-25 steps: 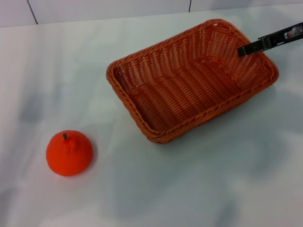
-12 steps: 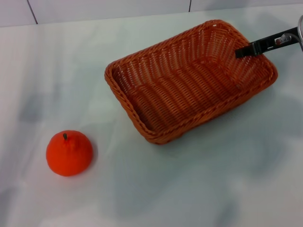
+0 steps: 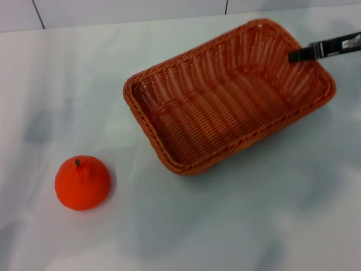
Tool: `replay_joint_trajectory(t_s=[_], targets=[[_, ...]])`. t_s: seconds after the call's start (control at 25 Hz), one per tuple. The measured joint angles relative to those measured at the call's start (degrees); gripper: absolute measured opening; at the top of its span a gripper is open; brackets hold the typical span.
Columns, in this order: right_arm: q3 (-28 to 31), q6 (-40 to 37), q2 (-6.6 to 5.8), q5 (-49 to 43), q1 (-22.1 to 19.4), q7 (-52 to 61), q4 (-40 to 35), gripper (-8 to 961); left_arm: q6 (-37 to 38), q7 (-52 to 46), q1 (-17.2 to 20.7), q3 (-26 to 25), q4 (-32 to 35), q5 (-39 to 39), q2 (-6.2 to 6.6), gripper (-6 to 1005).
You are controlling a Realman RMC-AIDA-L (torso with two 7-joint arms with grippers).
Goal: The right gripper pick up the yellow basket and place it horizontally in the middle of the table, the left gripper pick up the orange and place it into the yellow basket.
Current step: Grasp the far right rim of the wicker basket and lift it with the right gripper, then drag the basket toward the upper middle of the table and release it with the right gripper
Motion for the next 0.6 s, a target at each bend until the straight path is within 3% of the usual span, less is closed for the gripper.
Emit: replay_joint_trajectory(t_s=[0.28,0.6], targets=[[7.39,7.54,-0.93,13.26,-3.79,-1.62,-2.75,194,-0.63,0.00,-0.73,0.01,0.18,0.16,0.08,508],[11.69,9.41,-1.11,22.57,-6.01,-1.42,-1.78,207,-1.47,0.07,-1.10,0.01,0.39,0.16,0.17,505]])
